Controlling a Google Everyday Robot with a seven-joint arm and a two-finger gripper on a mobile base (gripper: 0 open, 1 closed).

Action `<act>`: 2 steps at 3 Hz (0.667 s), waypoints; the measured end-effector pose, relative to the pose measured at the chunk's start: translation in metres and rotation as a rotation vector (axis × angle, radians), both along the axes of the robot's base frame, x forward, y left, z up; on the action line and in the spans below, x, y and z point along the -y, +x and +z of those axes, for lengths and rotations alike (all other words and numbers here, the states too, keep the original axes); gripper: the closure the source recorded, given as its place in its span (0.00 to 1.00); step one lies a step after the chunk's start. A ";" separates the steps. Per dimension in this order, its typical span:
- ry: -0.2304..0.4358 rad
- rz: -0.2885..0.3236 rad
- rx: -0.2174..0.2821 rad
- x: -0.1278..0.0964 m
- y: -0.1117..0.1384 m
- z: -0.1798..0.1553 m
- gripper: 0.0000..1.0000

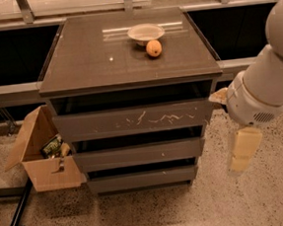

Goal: Open bottom drawer

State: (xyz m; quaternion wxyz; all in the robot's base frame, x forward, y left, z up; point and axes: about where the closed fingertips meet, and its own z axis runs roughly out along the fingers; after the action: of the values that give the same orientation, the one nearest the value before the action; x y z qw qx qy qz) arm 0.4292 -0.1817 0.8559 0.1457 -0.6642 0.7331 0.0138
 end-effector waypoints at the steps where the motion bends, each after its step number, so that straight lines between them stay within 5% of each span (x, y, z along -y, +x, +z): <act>1: 0.050 0.029 -0.033 -0.017 -0.012 -0.046 0.00; 2: 0.050 0.029 -0.033 -0.017 -0.012 -0.046 0.00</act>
Offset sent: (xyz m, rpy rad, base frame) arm -0.0105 0.0152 -0.0409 0.0472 0.0302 0.0276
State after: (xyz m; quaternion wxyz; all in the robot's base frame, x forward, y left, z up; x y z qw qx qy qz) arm 0.4171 -0.1649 0.8099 0.1502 -0.6706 0.7250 0.0452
